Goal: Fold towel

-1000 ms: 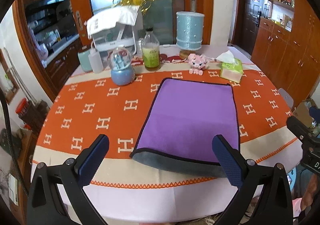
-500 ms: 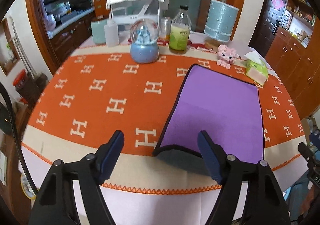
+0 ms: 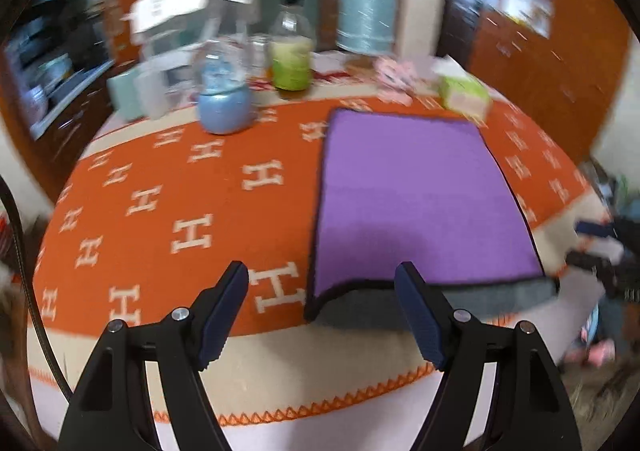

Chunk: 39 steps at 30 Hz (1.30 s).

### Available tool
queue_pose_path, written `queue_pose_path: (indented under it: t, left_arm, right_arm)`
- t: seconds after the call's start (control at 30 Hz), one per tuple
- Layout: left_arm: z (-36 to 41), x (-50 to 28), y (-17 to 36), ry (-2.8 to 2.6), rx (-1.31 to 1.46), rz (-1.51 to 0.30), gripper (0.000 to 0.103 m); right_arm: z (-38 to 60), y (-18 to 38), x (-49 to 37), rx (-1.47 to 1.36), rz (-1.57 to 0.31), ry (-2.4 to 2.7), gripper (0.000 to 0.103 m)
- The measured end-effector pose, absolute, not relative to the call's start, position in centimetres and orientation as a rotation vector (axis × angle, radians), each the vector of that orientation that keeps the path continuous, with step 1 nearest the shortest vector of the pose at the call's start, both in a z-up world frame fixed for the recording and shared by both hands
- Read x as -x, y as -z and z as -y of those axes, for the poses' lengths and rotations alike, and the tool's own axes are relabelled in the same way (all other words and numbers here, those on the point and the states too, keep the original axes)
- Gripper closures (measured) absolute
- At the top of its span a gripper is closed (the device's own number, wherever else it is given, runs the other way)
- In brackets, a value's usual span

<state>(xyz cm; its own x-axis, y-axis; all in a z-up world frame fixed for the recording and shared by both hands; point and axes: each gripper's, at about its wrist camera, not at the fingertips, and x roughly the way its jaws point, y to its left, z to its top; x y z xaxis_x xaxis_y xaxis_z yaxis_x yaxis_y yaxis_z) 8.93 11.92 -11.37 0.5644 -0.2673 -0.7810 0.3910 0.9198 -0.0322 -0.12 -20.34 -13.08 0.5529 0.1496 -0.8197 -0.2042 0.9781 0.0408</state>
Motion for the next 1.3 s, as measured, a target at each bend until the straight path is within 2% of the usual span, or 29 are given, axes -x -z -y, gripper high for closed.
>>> queue_pose_path:
  t: [0.1, 0.2, 0.37, 0.7, 0.93, 1.0, 1.17, 1.27, 1.3]
  left_arm:
    - [-11.4, -9.5, 12.6, 0.488, -0.221, -0.928, 0.030]
    - [-10.7, -9.9, 13.4, 0.549, -0.279, -0.951, 0.039]
    - [-9.6, -10.6, 14.6, 0.664, -0.314, -1.007, 0.040]
    - [-8.8, -12.1, 15.9, 0.796, -0.322, -1.103, 0.044]
    - [-8.7, -13.3, 17.3, 0.798, -0.345, -1.174, 0.069]
    - [-8.7, -13.4, 17.6, 0.792, -0.354, -1.184, 0.072]
    - [-8.7, -13.7, 17.4, 0.782, -0.350, -1.188, 0.072]
    - [-8.8, -14.4, 17.3, 0.768, -0.358, -1.194, 0.068]
    - [-8.8, -14.6, 17.4, 0.758, -0.361, -1.200, 0.061]
  right_arm:
    - [20.3, 13.8, 0.3, 0.056, -0.977, -0.257, 0.043]
    - [20.2, 14.5, 0.4, 0.059, -1.001, -0.289, 0.046]
    - [20.1, 15.4, 0.3, 0.049, -1.034, -0.337, 0.049]
    - [20.1, 16.9, -0.2, 0.024, -1.093, -0.400, 0.077]
    - [20.0, 17.0, 0.2, 0.039, -1.086, -0.404, 0.087]
    - [20.0, 17.0, 0.2, 0.040, -1.086, -0.402, 0.089]
    - [20.1, 17.0, 0.2, 0.044, -1.081, -0.405, 0.089]
    - [20.1, 16.9, 0.3, 0.051, -1.075, -0.407, 0.089]
    - [20.1, 16.9, 0.3, 0.051, -1.073, -0.408, 0.089]
